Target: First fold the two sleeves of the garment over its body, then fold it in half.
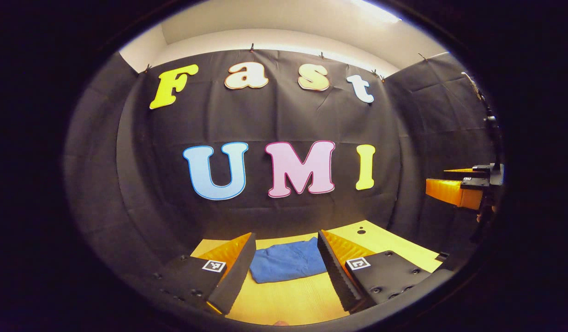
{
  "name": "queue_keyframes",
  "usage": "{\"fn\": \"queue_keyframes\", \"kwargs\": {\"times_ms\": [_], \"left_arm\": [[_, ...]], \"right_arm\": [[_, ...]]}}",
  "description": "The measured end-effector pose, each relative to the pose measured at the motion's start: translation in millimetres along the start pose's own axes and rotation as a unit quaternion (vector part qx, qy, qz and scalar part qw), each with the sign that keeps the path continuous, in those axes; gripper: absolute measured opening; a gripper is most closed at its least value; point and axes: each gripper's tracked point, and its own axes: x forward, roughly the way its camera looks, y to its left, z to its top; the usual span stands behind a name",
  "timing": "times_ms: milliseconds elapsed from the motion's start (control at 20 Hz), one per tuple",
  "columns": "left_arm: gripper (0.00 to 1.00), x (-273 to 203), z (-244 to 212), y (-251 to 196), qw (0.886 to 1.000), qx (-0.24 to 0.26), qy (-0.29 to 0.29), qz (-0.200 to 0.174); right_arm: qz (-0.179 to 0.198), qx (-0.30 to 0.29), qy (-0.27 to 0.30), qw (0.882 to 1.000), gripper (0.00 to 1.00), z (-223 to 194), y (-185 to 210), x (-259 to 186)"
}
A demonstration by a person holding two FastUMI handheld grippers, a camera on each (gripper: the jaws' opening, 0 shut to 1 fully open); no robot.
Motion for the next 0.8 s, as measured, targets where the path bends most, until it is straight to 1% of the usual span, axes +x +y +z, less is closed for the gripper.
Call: {"fn": "queue_keyframes", "kwargs": {"times_ms": [50,100,150,250,300,350,400,450,500,550,600,700,750,800], "left_arm": [[0.80,-9,7,-3,1.000,0.004,-0.007,-0.002],[0.80,-15,14,-5,1.000,0.006,-0.015,-0.001],[0.80,-21,22,-5,1.000,0.003,-0.021,0.002],[0.74,-30,37,-9,0.999,-0.017,-0.030,0.005],[0.74,-30,46,-11,0.999,-0.027,-0.036,0.007],[0.74,-30,52,-13,0.999,-0.030,-0.034,0.010],[0.77,-29,58,-15,0.999,-0.028,-0.038,0.013],[0.79,-24,69,-22,0.998,-0.021,-0.056,0.008],[0.80,-17,74,-35,0.998,-0.009,-0.068,-0.002],[0.77,-14,73,-40,0.998,0.000,-0.065,-0.003],[0.77,-8,72,-48,0.998,0.003,-0.065,-0.002],[0.77,-6,75,-60,0.998,-0.009,-0.066,-0.014],[0.80,-5,70,-61,0.998,-0.014,-0.060,-0.018],[0.80,-5,67,-56,0.998,-0.015,-0.055,-0.013]], "right_arm": [[0.001,-0.001,-0.006,1.000,0.96,4,0,-8],[0.006,0.000,-0.011,1.000,0.96,-2,35,-11],[0.011,0.002,-0.013,1.000,0.96,2,37,-12],[0.020,0.004,-0.023,1.000,0.96,15,34,-10],[0.022,0.003,-0.029,0.999,0.96,22,32,-7],[0.028,0.002,-0.022,0.999,0.96,23,32,-7],[0.036,0.000,-0.024,0.999,0.96,26,32,-9],[0.037,-0.009,-0.038,0.999,0.85,34,29,-4],[0.032,-0.013,-0.038,0.999,0.84,35,22,-4],[0.036,-0.011,-0.029,0.999,0.96,33,24,-14],[0.038,-0.010,-0.029,0.999,0.96,32,23,-14],[0.032,-0.015,-0.027,0.999,0.96,32,19,-9],[0.030,-0.014,-0.024,0.999,0.96,30,19,-8],[0.028,-0.012,-0.025,0.999,0.85,30,19,-8]]}}
